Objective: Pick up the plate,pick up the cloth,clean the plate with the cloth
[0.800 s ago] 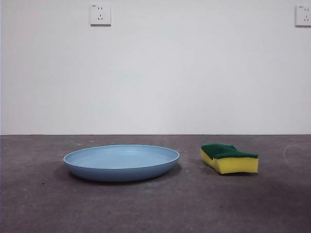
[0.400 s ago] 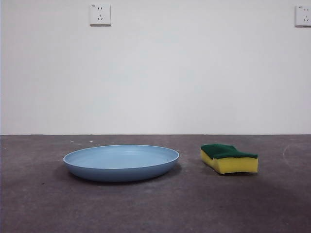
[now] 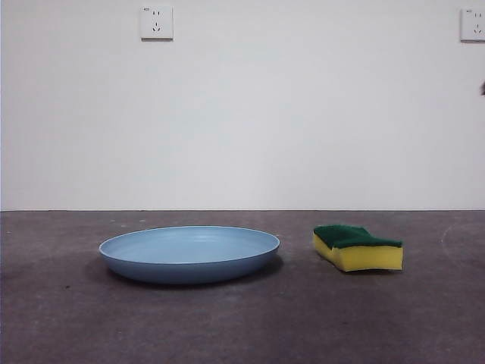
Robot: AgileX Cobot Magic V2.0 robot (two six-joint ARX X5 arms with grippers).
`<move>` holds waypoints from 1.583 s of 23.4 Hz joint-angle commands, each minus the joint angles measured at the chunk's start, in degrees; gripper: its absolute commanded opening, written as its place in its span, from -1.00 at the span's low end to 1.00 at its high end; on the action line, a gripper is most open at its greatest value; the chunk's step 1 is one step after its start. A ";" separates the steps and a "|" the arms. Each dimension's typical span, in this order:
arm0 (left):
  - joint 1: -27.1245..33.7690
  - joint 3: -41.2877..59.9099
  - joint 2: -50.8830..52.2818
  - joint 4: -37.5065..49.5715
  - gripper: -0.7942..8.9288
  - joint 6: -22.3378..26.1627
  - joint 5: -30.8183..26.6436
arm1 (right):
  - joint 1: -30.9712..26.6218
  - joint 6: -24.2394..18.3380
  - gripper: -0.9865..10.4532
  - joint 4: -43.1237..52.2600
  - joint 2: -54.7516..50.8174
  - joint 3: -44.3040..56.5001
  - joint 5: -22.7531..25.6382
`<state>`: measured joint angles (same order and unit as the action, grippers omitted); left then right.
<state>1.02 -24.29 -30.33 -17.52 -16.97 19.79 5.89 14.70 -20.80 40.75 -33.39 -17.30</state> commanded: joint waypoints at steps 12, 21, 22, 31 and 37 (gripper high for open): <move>-0.02 -11.74 -19.08 -4.24 -0.18 4.85 9.20 | -0.11 -5.03 -0.19 -5.44 14.16 -7.34 -3.80; -8.17 -19.23 -41.70 2.67 -0.18 3.78 4.13 | -0.09 -2.08 -0.17 -5.42 14.10 -7.41 -8.15; -9.09 -21.16 -44.94 2.69 -0.18 4.44 2.67 | -0.09 -2.05 -0.17 -5.44 14.10 -7.41 -8.33; -14.19 -30.29 -65.64 3.80 -0.19 6.71 -4.17 | -0.09 -2.08 -0.17 -7.87 13.51 -7.41 -8.33; -15.85 -30.29 -70.73 6.12 -0.29 7.08 -4.52 | -0.09 -1.07 -0.17 -7.98 13.51 -7.41 -8.33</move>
<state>-14.50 -54.96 -99.90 -11.11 -10.46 15.33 5.87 13.13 -28.93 54.43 -40.49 -25.50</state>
